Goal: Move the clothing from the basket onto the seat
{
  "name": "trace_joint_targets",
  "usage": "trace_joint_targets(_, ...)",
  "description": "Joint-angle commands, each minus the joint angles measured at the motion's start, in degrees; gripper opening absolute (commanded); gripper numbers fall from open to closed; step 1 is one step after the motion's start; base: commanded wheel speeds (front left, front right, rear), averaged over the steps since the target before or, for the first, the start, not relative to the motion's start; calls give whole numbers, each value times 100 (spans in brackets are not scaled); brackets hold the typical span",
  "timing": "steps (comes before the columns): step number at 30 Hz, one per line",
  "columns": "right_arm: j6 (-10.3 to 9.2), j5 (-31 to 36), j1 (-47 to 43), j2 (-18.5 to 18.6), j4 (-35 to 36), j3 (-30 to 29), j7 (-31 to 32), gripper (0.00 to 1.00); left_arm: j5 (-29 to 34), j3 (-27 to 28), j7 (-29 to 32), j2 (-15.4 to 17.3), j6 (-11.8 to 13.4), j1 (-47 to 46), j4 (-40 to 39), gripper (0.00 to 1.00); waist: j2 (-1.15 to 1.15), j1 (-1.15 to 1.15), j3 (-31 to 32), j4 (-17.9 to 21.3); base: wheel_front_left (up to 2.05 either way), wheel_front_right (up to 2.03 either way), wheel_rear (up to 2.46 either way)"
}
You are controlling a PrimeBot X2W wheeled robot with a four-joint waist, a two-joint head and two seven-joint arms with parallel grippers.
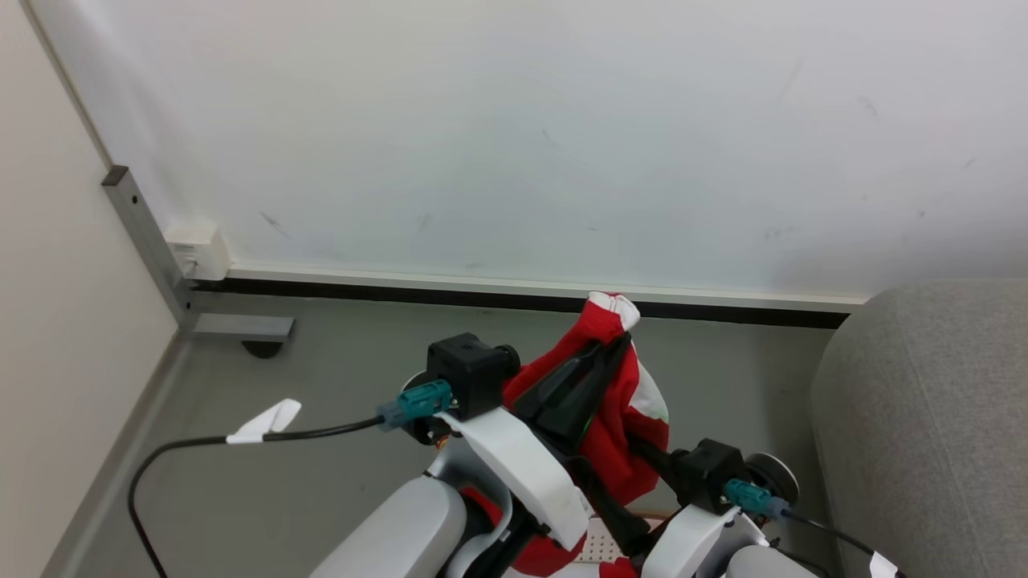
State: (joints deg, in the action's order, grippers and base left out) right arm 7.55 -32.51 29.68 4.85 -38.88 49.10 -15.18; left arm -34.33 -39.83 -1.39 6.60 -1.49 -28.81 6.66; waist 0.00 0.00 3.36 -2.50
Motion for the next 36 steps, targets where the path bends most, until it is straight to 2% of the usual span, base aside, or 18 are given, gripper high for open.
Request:
trace_joint_targets(1,-12,-165,-1,-24,-89,5,5,0,-90,-19,24,7,-4,73,-44,0,0,0,29,-51,0,0,0)
trace_joint_targets(6,-12,-522,-35,-41,-14,93,4,0,-89,40,28,124,75,121,7,0,0,0,65,-75,0,0,0)
trace_joint_targets(14,-12,-516,-217,77,273,-92,5,0,-108,138,-38,221,135,170,77,0,0,0,93,23,0,0,0)
trace_joint_targets(24,-12,-366,-768,395,1048,-1049,4,0,-171,136,-82,208,184,231,136,0,0,0,94,109,0,0,0)
trace_joint_targets(25,-12,-350,-830,420,1163,-1185,4,0,-184,139,-82,204,196,233,137,34,0,0,89,131,0,0,0)
trace_joint_targets(26,-12,-336,-897,436,1275,-1330,4,0,-202,131,-69,202,189,239,140,100,0,0,84,153,0,0,0)
trace_joint_targets(36,-12,-19,-1369,477,2005,-2368,5,0,-253,41,-137,170,168,368,152,100,0,0,57,482,0,0,0)
